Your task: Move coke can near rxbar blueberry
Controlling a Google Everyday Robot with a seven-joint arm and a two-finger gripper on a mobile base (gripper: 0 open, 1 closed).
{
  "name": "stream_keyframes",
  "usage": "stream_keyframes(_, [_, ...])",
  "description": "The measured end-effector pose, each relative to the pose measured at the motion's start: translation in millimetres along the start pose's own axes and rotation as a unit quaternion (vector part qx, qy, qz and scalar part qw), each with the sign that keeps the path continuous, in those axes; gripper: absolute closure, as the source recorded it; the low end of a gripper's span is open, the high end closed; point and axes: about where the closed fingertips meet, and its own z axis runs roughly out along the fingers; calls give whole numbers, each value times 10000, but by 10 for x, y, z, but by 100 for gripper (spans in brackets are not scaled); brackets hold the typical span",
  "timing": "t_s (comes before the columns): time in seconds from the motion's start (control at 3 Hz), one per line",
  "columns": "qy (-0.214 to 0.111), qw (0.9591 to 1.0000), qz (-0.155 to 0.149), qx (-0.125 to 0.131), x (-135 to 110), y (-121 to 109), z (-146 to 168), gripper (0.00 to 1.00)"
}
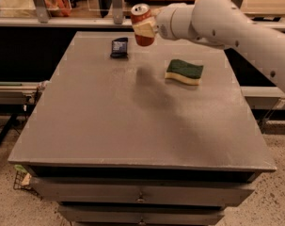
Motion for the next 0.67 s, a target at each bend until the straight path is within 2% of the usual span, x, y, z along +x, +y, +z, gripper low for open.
stream_keyframes(0.33, [-202,9984,531,-43,158,-81,148,100])
stream_keyframes(0.67, [-215,9961,823,-231,250,-34,314,73])
